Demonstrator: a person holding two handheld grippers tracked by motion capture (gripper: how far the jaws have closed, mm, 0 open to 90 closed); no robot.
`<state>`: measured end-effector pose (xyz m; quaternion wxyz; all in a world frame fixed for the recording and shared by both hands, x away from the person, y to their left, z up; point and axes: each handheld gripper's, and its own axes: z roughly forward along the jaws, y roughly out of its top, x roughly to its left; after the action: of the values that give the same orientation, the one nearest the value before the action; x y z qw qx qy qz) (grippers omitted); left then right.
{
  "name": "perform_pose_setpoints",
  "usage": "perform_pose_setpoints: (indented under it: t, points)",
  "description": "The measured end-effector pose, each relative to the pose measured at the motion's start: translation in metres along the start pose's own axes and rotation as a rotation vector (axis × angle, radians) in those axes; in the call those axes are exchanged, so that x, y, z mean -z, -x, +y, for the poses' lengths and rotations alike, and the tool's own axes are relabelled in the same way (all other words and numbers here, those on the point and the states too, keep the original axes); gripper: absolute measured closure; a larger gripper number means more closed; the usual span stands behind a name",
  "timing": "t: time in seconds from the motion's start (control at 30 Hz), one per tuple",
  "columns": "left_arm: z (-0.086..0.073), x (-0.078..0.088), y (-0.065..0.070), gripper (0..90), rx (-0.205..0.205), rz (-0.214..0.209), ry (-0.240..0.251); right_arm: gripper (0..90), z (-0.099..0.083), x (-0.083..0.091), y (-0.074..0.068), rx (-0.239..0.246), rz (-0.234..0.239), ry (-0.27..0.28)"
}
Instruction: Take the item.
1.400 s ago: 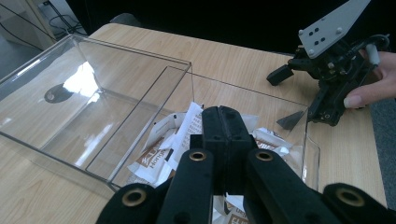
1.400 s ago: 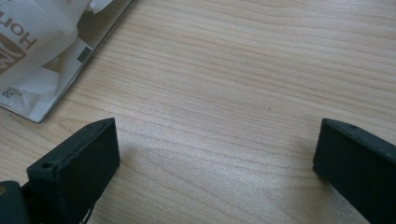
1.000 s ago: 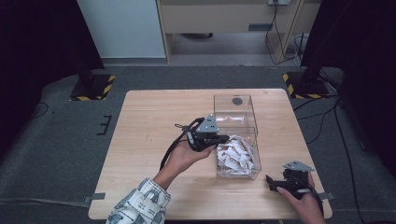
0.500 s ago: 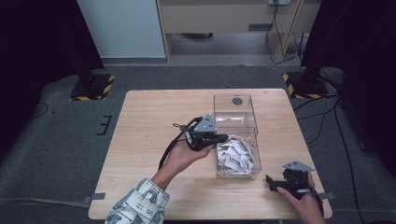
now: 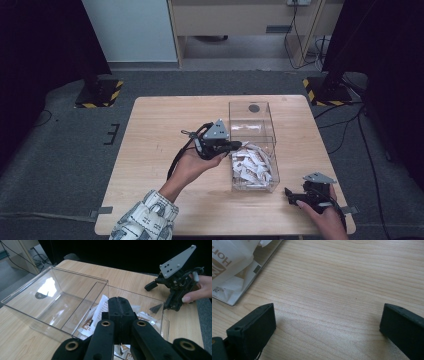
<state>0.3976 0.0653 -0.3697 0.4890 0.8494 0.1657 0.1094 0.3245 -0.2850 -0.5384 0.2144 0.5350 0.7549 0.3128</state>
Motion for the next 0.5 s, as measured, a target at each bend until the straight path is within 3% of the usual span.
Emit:
perform_pose_setpoints:
  t: [0.5]
  points:
    - [-0.003, 0.011, -0.006, 89.8, 0.011, 0.011, 0.016, 0.8, 0.0, 0.0, 0.0, 0.001, 0.0, 0.0]
